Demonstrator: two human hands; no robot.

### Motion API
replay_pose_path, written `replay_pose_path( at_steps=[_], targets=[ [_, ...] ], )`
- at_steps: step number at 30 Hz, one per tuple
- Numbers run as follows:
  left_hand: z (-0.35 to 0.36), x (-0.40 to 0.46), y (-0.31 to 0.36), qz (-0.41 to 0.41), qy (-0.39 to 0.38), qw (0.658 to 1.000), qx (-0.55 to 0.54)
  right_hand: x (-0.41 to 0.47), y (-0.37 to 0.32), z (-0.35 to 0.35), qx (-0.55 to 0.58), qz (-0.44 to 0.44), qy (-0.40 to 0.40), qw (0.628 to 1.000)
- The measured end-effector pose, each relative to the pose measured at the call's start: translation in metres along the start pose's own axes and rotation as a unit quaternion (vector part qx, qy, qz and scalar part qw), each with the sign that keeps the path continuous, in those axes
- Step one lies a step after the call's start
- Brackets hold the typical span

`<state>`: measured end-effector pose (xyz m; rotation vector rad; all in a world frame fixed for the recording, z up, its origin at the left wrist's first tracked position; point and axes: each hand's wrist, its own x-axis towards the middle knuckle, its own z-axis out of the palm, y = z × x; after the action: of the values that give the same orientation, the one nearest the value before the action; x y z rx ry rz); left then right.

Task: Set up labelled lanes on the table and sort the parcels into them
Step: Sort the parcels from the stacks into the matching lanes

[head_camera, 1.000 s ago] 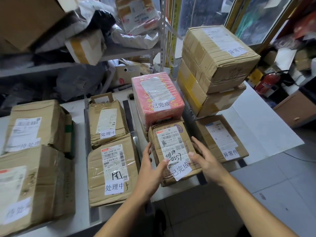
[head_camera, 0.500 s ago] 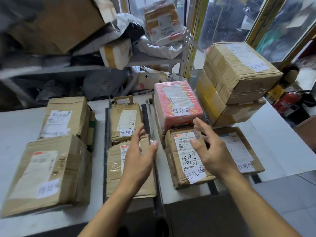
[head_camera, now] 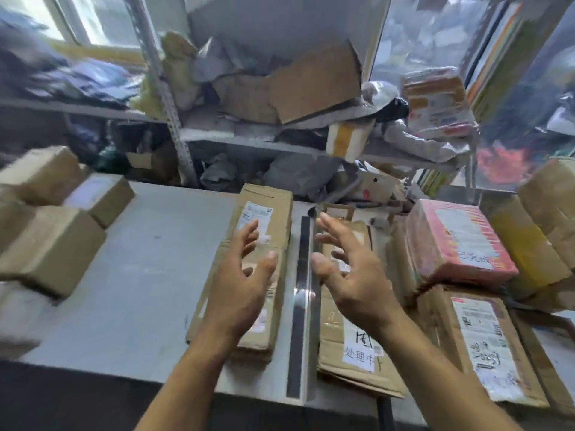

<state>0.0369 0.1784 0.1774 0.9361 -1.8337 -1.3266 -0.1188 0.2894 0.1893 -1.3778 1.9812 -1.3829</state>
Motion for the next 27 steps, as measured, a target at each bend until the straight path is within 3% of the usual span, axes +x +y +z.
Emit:
replay_pose_path(
  at_steps=[11,27],
  targets=[
    [-0.16,0.018,-0.046,-0.035,0.075,0.995,0.047,0.053,-0.058,0.168,-0.004,-0.021,-0.066,0.998],
    [-0.297,0.038,-0.07,-0.082,0.259,0.962,0.034,0.148,-0.11,0.293,0.021,-0.092,-0.224,0.97]
  ],
)
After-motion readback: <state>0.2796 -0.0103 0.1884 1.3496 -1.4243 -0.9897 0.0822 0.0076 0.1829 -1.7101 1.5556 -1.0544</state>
